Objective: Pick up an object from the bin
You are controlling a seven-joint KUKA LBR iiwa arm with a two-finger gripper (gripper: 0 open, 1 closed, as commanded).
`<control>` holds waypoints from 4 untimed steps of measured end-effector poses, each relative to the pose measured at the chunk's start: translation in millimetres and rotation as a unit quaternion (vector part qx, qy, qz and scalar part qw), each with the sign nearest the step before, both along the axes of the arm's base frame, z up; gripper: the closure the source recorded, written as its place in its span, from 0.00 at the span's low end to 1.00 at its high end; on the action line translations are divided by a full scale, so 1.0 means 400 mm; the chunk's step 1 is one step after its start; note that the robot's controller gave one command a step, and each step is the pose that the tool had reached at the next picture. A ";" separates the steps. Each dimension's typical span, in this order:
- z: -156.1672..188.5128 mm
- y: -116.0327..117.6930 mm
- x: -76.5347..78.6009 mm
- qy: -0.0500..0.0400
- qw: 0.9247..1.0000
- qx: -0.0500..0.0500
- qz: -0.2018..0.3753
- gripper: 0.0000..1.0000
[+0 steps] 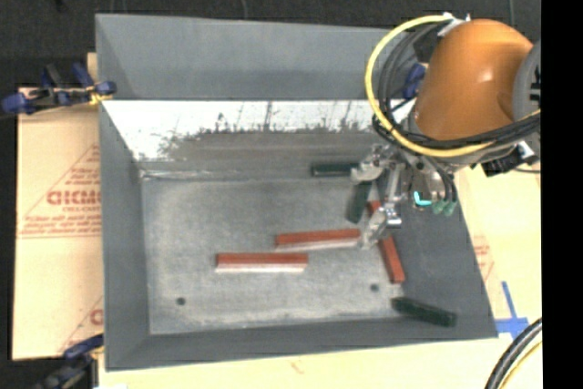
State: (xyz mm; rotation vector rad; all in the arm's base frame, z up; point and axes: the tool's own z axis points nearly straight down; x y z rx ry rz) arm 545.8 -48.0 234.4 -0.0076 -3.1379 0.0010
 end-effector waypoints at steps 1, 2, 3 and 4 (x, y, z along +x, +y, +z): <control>0.010 0.000 0.004 -0.004 1.000 -0.001 0.001 0.00; -0.058 0.009 0.009 -0.007 0.999 -0.001 0.035 0.00; -0.209 0.014 -0.036 -0.006 0.995 -0.001 0.095 0.00; -0.386 -0.069 0.098 0.002 0.984 0.000 0.177 1.00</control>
Offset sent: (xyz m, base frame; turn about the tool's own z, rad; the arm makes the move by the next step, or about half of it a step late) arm 0.0030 0.0191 -0.1482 -0.3376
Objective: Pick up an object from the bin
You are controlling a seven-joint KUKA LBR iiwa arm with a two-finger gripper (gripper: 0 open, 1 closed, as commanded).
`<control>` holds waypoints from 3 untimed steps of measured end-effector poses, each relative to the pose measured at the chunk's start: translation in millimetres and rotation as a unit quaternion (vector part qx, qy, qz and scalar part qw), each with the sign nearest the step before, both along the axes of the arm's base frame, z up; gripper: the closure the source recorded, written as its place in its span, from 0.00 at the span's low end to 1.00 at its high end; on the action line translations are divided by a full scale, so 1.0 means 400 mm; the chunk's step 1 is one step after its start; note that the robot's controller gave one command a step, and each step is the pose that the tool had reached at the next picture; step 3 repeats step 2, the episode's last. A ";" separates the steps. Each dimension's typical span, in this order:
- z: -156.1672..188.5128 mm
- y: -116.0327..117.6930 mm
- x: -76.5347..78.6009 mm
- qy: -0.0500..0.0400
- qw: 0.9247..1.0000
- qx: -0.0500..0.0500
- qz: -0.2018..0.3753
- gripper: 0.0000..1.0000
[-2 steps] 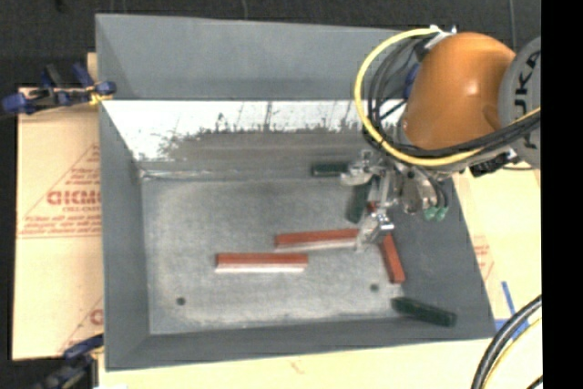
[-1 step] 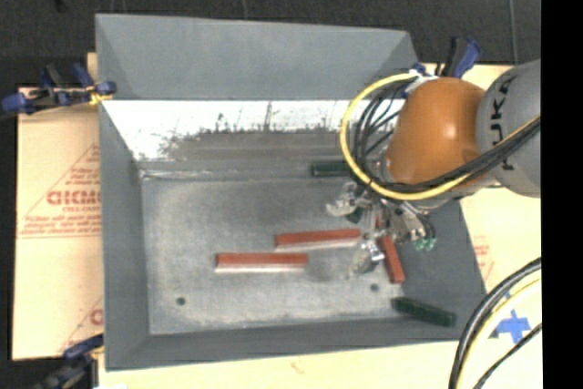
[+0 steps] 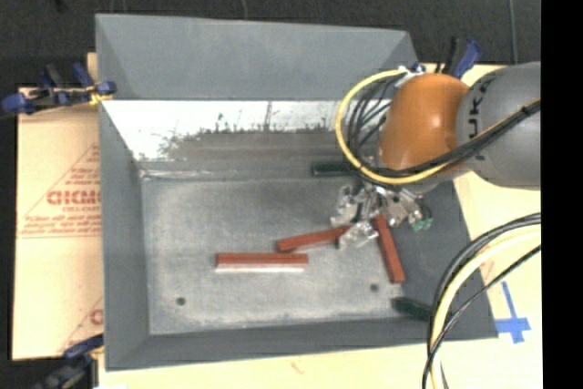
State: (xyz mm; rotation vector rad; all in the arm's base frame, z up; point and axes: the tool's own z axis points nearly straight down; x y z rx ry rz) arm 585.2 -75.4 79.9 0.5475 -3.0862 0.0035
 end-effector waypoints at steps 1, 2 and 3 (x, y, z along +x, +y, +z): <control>0.000 0.000 0.001 0.000 1.000 0.000 0.000 1.00; 0.343 -0.085 0.034 -0.006 0.999 0.002 0.050 1.00; 0.343 -0.085 0.034 -0.006 0.999 0.002 0.050 1.00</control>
Offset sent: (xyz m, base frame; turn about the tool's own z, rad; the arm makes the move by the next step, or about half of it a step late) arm 0.0125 -0.0328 0.1359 -0.1028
